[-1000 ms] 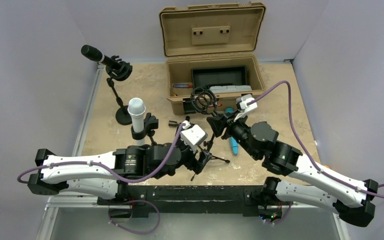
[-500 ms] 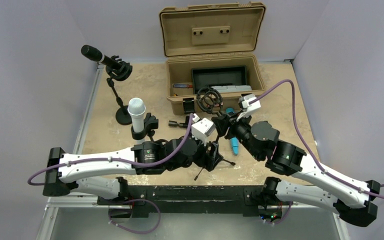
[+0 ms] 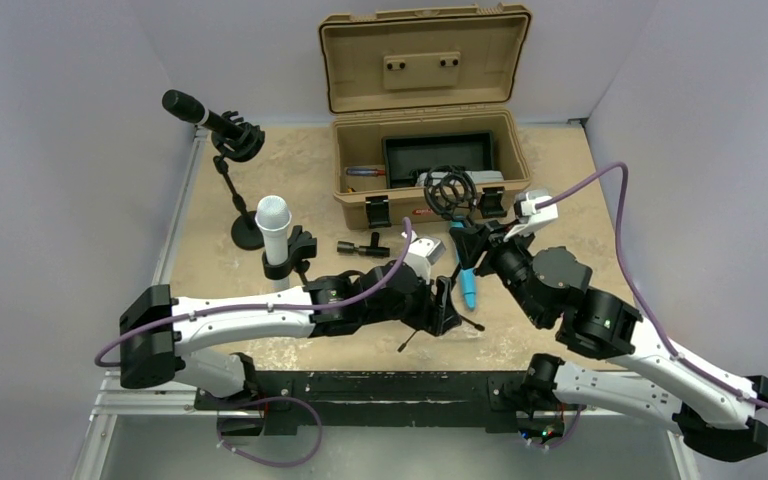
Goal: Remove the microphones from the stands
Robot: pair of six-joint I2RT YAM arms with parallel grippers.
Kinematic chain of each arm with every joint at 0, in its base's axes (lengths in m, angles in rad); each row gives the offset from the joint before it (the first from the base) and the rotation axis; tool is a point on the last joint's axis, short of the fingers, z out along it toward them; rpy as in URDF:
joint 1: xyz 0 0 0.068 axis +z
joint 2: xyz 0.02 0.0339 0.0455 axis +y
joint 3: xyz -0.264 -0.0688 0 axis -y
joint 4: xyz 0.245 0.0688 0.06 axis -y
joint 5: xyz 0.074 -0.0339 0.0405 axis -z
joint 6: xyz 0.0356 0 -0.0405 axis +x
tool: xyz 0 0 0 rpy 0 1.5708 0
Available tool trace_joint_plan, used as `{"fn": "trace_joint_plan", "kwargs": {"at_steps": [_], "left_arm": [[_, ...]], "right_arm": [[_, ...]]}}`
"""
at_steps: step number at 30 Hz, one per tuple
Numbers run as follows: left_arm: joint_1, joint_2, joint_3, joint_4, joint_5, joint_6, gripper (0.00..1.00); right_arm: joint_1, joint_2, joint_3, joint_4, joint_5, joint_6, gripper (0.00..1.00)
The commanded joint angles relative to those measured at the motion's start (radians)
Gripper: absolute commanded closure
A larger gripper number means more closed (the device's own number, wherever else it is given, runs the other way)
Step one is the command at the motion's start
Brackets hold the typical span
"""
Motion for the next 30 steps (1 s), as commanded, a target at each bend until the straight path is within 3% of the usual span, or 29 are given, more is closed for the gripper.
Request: {"fn": "trace_joint_plan", "kwargs": {"at_steps": [1,12,22,30], "left_arm": [[0.018,0.037,0.048,0.103,0.072,-0.039,0.38],[0.130,0.090,0.041,0.289,0.288,-0.141,0.49],[0.189,0.109,0.155,0.224,0.376,-0.174,0.49],[0.221,0.158,0.231,0.195,0.429,-0.203,0.58]], "right_arm": [[0.002,-0.031,0.093,0.039,0.052,0.003,1.00],[0.002,-0.091,0.119,0.011,0.073,0.016,1.00],[0.002,-0.119,0.146,-0.017,0.132,0.022,1.00],[0.002,-0.141,0.141,-0.019,0.141,0.017,1.00]]}}
